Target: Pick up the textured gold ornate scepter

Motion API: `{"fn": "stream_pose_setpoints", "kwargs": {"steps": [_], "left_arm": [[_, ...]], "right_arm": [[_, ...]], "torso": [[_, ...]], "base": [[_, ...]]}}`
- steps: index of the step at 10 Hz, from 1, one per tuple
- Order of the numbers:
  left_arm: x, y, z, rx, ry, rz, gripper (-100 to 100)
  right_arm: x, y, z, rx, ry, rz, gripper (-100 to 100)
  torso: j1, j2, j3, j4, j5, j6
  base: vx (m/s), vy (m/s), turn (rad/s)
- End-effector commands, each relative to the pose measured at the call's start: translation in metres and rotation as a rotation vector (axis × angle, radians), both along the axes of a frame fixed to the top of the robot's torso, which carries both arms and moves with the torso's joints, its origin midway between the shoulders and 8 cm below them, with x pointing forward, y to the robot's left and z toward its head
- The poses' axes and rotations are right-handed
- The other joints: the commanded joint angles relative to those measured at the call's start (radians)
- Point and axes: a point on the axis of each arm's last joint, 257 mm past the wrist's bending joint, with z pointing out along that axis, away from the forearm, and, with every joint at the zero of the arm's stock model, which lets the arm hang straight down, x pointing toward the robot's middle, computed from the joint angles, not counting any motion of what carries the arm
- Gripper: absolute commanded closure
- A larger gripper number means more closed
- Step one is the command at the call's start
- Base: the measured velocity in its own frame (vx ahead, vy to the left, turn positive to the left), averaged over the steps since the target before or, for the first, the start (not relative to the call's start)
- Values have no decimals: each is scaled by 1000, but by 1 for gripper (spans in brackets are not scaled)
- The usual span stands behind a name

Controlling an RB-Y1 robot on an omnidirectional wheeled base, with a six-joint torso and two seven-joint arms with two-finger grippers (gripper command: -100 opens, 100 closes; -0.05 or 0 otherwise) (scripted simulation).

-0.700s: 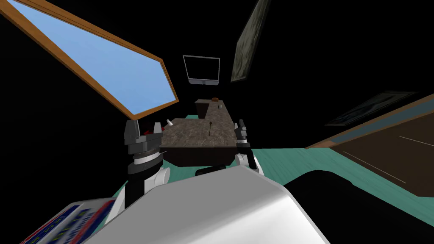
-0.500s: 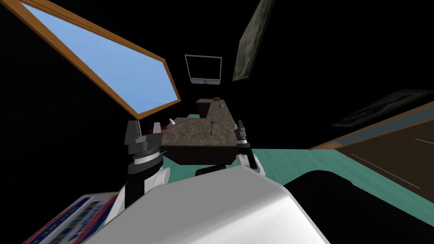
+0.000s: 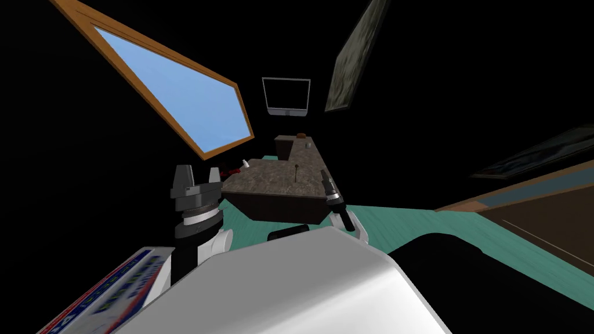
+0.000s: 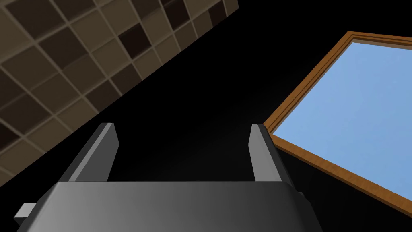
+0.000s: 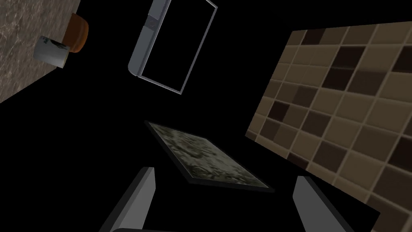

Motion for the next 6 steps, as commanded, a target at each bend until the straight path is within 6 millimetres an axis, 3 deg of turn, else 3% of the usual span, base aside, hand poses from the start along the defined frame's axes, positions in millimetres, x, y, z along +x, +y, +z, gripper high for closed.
{"fn": "stream_pose_setpoints", "kwargs": {"steps": [1, 3, 4, 5, 6], "left_arm": [[0, 0, 0, 0, 0, 0, 0], [0, 0, 0, 0, 0, 0, 0], [0, 0, 0, 0, 0, 0, 0], [0, 0, 0, 0, 0, 0, 0], [0, 0, 0, 0, 0, 0, 0]], "right_arm": [[-2, -2, -9, -69, 14, -6, -100], [-1, -12, -43, -267, 66, -33, -100], [-2, -12, -44, -302, 67, -26, -100], [-3, -19, -63, -416, 93, -40, -100], [-3, -20, -63, -431, 94, -34, -100]], "torso": [[0, 0, 0, 0, 0, 0], [-2, 0, 0, 0, 0, 0], [1, 2, 1, 0, 0, 0], [0, 1, 1, 0, 0, 1], [-1, 0, 0, 0, 0, 0]], "base": [[-43, 77, 61], [-60, 96, 186], [-55, 93, 39], [-36, 79, 123], [-33, 55, 78]]}}
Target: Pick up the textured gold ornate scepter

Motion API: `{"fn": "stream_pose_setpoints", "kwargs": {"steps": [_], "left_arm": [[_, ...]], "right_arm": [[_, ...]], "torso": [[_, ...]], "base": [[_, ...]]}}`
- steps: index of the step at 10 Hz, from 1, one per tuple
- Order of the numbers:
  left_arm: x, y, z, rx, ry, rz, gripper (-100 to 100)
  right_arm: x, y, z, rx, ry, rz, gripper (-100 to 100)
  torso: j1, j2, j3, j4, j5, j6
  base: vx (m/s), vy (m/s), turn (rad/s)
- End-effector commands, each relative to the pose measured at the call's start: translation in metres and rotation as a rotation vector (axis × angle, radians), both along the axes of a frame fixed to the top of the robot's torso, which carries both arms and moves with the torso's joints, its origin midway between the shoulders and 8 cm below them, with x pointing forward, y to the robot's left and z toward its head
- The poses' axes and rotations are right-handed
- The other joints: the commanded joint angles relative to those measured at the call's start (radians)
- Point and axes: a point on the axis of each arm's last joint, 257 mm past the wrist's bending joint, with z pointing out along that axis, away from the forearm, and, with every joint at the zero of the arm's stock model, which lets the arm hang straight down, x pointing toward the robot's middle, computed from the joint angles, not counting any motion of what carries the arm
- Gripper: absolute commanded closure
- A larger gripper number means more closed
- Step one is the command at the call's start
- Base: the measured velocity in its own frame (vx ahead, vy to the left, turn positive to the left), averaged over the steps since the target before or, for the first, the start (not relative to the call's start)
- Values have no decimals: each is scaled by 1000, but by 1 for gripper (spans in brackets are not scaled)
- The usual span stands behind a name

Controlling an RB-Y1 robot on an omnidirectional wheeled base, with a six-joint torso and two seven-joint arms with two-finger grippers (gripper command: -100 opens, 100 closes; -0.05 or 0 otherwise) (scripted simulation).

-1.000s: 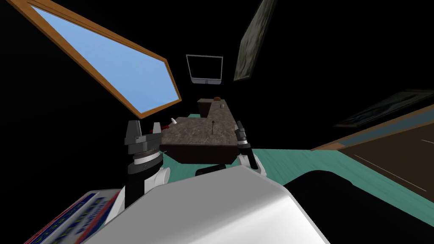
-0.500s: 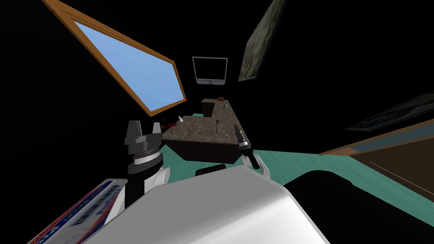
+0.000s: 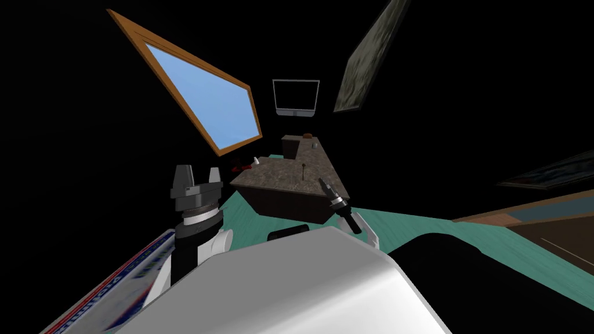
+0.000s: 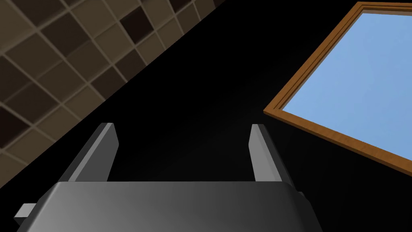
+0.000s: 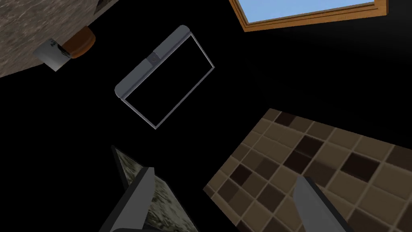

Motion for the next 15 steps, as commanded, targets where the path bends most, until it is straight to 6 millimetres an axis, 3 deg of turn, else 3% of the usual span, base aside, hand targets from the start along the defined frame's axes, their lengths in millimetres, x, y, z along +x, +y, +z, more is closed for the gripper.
{"fn": "stream_pose_setpoints", "kwargs": {"steps": [1, 2, 5, 8, 9, 10, 15], "left_arm": [[0, 0, 0, 0, 0, 0, 0], [0, 0, 0, 0, 0, 0, 0], [0, 0, 0, 0, 0, 0, 0], [0, 0, 0, 0, 0, 0, 0], [0, 0, 0, 0, 0, 0, 0], [0, 0, 0, 0, 0, 0, 0], [0, 0, 0, 0, 0, 0, 0]], "right_arm": [[0, -11, -22, -147, 31, -9, -100], [0, -11, -22, -163, 32, -4, -100], [-8, -38, -60, -423, 83, -9, -100], [-14, -57, -79, -599, 110, 7, -100], [-21, -75, -95, -711, 133, 12, -100], [-21, -78, -96, -749, 133, 21, -100], [-45, -140, -130, -1146, 185, 83, -100]], "torso": [[0, 0, 0, 0, 0, 0], [1, 0, 0, 0, 0, 0], [-1, 0, 0, 0, 0, 0], [1, 0, 0, 0, 0, 0], [0, 0, 0, 0, 0, 0], [0, 0, 0, 0, 0, 0], [0, -2, -1, 0, 0, 0]], "base": [[-38, 75, 144], [-32, 58, 88], [-36, 64, 157], [-33, 73, 131], [-37, 70, 236], [-16, 61, 111], [-5, 78, 198]]}}
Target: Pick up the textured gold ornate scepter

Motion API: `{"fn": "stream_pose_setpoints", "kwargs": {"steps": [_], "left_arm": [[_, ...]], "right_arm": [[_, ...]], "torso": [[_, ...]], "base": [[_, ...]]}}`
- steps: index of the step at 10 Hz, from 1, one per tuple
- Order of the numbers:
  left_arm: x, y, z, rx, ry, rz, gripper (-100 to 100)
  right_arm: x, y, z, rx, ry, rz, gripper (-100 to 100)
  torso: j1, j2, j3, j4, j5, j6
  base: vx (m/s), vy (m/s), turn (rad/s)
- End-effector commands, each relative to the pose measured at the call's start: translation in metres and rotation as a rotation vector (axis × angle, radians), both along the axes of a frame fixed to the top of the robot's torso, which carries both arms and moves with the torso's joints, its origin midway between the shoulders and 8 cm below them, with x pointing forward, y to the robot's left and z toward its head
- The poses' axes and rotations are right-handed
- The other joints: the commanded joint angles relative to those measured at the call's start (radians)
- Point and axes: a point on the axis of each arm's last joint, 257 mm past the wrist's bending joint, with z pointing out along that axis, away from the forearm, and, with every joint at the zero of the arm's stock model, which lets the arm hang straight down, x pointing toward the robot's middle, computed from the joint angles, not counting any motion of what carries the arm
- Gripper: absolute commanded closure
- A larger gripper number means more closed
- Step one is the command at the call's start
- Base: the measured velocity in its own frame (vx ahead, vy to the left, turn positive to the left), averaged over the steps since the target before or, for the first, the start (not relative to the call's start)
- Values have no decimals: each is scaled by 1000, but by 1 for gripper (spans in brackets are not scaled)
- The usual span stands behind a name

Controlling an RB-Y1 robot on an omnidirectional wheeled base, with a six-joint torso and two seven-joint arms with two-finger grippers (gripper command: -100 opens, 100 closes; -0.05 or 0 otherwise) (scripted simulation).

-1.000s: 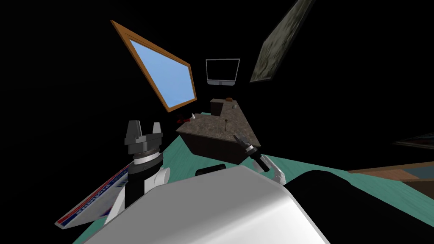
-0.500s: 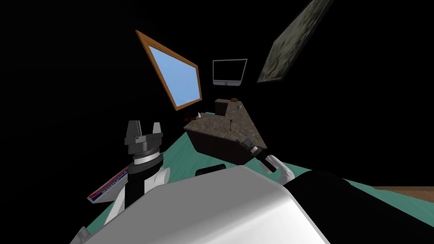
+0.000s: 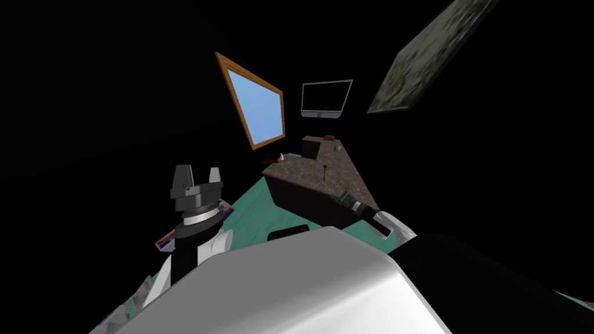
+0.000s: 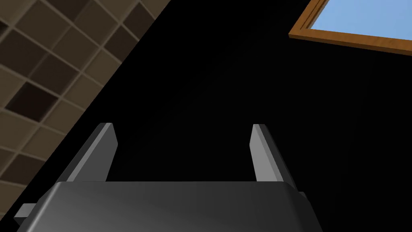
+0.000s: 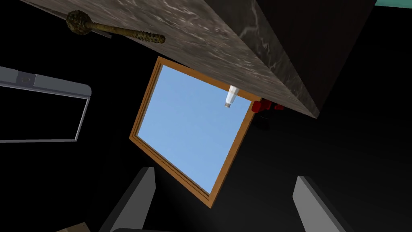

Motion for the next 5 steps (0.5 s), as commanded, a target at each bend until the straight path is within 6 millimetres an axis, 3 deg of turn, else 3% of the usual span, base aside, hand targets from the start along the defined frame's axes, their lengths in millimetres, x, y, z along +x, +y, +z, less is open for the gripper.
{"fn": "stream_pose_setpoints", "kwargs": {"steps": [1, 4, 5], "left_arm": [[0, 0, 0, 0, 0, 0, 0], [0, 0, 0, 0, 0, 0, 0], [0, 0, 0, 0, 0, 0, 0]], "right_arm": [[-6, -18, -4, -97, 19, 19, -100], [-26, -65, -20, -333, 81, 73, -100], [-27, -69, -19, -361, 82, 81, -100]], "torso": [[0, 0, 0, 0, 0, 0], [0, -1, -1, 0, 0, 1], [0, -2, -1, 0, 0, -1]], "base": [[-10, 63, 158], [19, 78, 260], [24, 50, 124]]}}
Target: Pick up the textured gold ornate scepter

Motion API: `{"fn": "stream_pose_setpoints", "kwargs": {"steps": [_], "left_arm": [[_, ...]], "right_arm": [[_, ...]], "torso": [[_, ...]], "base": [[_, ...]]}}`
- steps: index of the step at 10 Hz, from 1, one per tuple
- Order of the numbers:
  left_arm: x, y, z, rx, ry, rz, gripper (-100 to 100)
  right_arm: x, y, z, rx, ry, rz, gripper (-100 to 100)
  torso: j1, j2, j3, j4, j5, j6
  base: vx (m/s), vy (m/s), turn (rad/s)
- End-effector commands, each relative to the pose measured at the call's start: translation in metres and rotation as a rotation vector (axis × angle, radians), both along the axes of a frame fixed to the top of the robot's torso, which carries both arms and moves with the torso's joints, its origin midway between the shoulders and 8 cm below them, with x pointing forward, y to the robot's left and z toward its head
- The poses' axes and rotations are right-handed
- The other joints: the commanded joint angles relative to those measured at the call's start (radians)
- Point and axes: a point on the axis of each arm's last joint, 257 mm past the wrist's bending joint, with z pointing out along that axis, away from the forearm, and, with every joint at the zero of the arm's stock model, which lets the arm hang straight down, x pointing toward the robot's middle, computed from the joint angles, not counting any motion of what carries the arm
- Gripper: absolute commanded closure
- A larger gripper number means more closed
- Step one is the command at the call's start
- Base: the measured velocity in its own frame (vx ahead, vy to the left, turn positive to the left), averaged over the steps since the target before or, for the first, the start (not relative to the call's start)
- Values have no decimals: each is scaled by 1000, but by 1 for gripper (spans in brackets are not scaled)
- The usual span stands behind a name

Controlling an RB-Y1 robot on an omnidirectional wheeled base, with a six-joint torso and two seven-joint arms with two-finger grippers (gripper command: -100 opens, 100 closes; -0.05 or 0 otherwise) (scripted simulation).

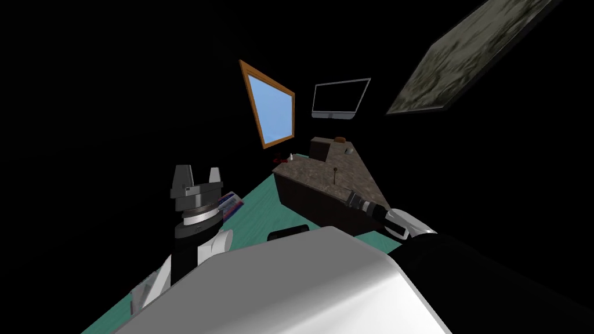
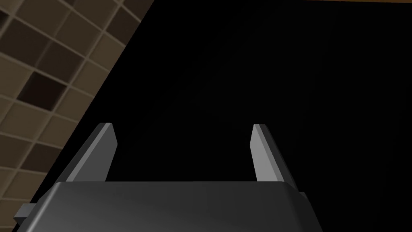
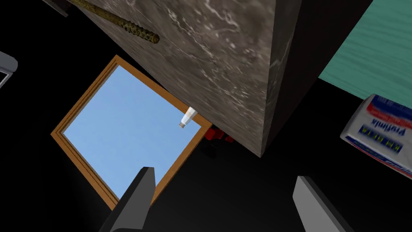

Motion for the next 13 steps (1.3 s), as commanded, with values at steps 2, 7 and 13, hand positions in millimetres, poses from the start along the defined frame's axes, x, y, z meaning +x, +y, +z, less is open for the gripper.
{"fn": "stream_pose_setpoints", "kwargs": {"steps": [2, 7, 13], "left_arm": [[0, 0, 0, 0, 0, 0, 0], [0, 0, 0, 0, 0, 0, 0], [0, 0, 0, 0, 0, 0, 0]], "right_arm": [[-16, -30, -8, -151, 41, 43, -100], [-60, -102, -18, -454, 171, 147, -100], [-117, -162, -25, -684, 321, 262, -100]], "torso": [[0, -1, 0, 0, 0, -1], [-2, -1, 0, 0, 0, 0], [-4, -1, 0, 0, -1, 0]], "base": [[29, 52, 195], [37, 34, 239], [41, -9, 230]]}}
